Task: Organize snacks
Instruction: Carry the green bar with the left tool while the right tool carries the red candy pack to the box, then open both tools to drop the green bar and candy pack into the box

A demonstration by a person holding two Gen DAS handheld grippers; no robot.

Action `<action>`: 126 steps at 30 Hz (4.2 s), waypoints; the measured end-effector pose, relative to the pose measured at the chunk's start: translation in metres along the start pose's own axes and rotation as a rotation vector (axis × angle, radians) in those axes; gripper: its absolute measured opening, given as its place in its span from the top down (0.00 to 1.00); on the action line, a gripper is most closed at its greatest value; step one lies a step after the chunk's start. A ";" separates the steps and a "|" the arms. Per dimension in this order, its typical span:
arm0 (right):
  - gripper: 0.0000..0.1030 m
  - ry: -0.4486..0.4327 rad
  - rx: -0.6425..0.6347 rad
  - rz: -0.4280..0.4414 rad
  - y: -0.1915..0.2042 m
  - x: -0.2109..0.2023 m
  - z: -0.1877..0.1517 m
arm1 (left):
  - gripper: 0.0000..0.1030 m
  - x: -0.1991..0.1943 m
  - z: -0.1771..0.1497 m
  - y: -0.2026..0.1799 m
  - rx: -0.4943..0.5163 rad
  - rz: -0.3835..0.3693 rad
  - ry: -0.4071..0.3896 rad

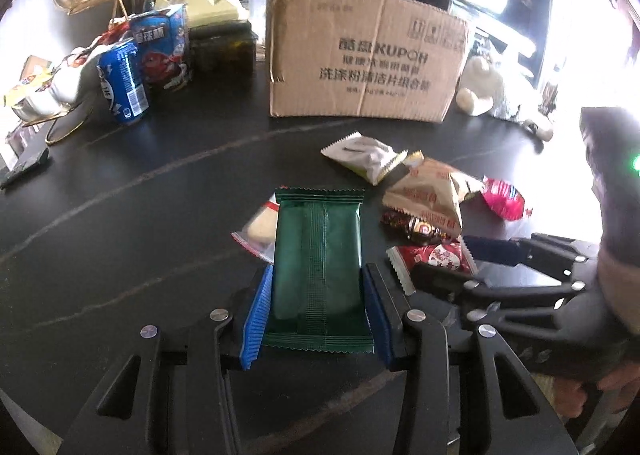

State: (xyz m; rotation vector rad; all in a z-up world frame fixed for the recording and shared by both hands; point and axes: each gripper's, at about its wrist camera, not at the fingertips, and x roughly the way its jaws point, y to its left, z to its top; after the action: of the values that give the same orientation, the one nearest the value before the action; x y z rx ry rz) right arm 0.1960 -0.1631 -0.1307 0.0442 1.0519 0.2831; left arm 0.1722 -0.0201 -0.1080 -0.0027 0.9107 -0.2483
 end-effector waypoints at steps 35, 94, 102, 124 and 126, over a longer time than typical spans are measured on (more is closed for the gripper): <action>0.56 -0.218 0.030 -0.071 0.005 -0.086 -0.005 | 0.57 -0.067 0.021 -0.015 0.005 -0.011 -0.138; 0.55 -0.429 -0.033 -0.100 -0.053 -0.089 0.224 | 0.54 0.007 0.267 -0.023 0.122 -0.002 -0.183; 0.33 -0.424 0.009 -0.176 -0.057 -0.089 0.212 | 0.35 -0.005 0.250 -0.014 0.103 0.086 -0.193; 0.33 -0.487 -0.039 -0.140 0.003 -0.145 0.128 | 0.29 -0.102 0.161 -0.005 0.113 0.129 -0.316; 0.33 -0.486 -0.038 -0.134 0.007 -0.147 0.120 | 0.28 -0.106 0.154 -0.003 0.116 0.133 -0.321</action>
State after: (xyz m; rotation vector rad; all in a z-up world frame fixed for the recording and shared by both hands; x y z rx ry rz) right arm 0.2300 -0.1814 0.0555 0.0075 0.5639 0.1586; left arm 0.2297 -0.0163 0.0699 0.1225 0.5737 -0.1701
